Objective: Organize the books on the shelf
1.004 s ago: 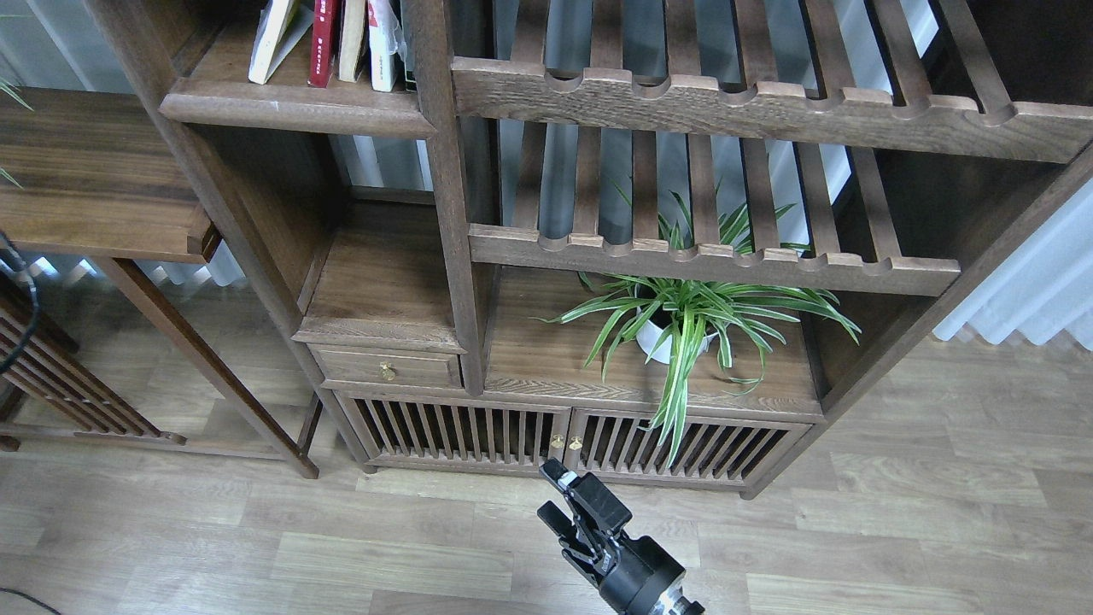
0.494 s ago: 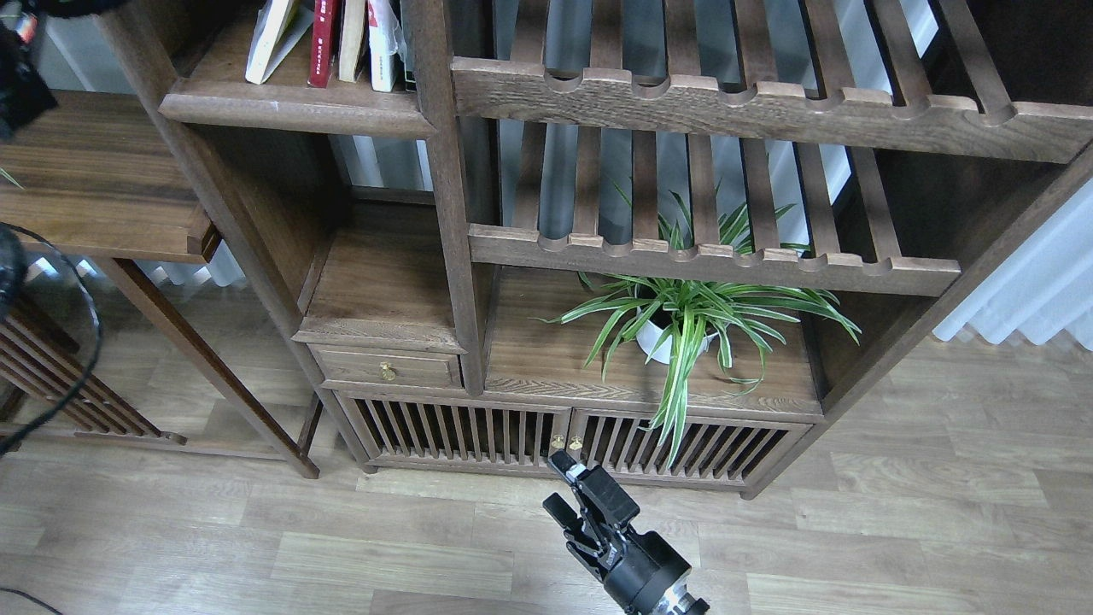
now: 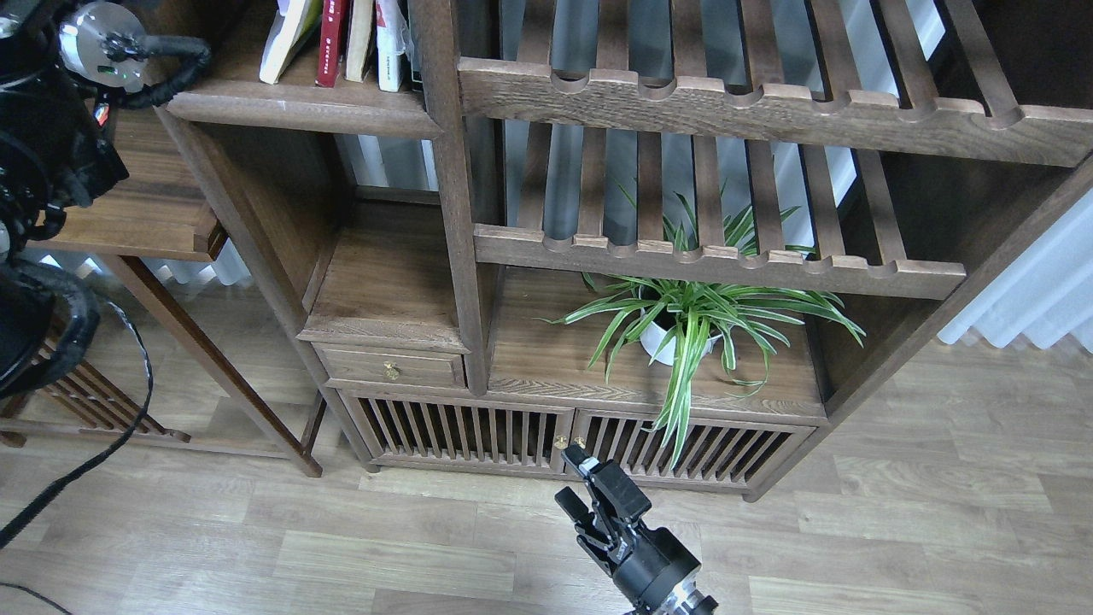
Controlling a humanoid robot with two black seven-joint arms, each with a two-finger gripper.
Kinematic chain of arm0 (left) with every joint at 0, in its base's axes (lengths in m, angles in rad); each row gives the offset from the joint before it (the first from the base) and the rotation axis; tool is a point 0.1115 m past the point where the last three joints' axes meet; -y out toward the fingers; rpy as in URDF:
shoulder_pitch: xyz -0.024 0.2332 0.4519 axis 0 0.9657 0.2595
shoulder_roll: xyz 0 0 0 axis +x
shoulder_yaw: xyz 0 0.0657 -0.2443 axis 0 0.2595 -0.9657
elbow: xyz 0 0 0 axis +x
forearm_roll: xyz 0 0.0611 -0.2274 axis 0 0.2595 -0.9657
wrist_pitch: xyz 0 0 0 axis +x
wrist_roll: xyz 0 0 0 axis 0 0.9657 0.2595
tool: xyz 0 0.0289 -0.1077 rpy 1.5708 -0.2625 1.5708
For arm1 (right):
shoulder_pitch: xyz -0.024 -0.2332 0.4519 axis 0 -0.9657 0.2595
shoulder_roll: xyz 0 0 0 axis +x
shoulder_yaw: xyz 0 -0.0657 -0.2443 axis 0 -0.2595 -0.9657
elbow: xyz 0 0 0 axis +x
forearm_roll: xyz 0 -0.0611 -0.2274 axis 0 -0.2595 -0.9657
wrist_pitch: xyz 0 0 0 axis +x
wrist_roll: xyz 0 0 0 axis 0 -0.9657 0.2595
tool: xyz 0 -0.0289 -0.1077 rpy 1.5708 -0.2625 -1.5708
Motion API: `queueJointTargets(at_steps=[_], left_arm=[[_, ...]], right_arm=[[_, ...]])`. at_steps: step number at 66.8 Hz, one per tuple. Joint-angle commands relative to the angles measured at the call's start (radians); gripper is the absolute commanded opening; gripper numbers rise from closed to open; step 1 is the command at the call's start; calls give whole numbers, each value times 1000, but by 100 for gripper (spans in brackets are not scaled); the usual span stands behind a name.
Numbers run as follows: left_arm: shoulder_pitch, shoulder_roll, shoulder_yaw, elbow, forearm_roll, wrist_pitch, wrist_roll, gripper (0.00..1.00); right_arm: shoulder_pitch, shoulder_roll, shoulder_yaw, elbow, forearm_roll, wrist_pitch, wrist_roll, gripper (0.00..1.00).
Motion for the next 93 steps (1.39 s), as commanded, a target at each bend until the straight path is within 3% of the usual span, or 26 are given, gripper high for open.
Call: queueJointTargets(at_steps=[1, 5, 10, 11, 15, 21, 24, 25, 27, 58, 66, 82, 93], left_arm=[[1, -6, 0, 34, -3, 0, 10, 6], [0, -6, 0, 35, -5, 0, 10, 8], [-2, -6, -1, 34, -18, 0, 10, 20], [-3, -7, -1, 34, -40, 0, 10, 35], [-6, -8, -1, 34, -49, 0, 10, 55], [-9, -7, -6, 32, -51, 0, 8, 67], [-9, -6, -12, 31, -54, 0, 2, 83], [-9, -6, -13, 31, -57, 0, 1, 93], [-9, -6, -13, 31, -66, 0, -3, 100], [31, -4, -19, -23, -416, 0, -16, 100], [64, 66, -24, -92, -437, 0, -9, 100], [202, 249, -53, -420, -548, 0, 14, 100], [304, 382, -61, -638, -552, 0, 86, 100]], right_arm=[[-1, 0, 2, 1, 1, 0, 0, 99], [-1, 0, 2, 1, 0, 0, 0, 99], [-1, 0, 1, 1, 0, 0, 0, 99], [-1, 0, 1, 1, 0, 0, -2, 99], [-1, 0, 1, 1, 0, 0, -3, 99], [1, 0, 1, 1, 0, 0, -5, 99], [1, 0, -1, 1, 0, 0, -5, 99], [1, 0, -1, 1, 0, 0, -5, 99], [1, 0, -1, 1, 0, 0, -5, 99], [-1, 0, 1, 1, 0, 0, -6, 99], [1, 0, 2, 11, 1, 0, -6, 99], [-5, 0, 79, 98, 15, 0, 0, 99], [-4, 0, 123, 135, 15, 0, 0, 99]])
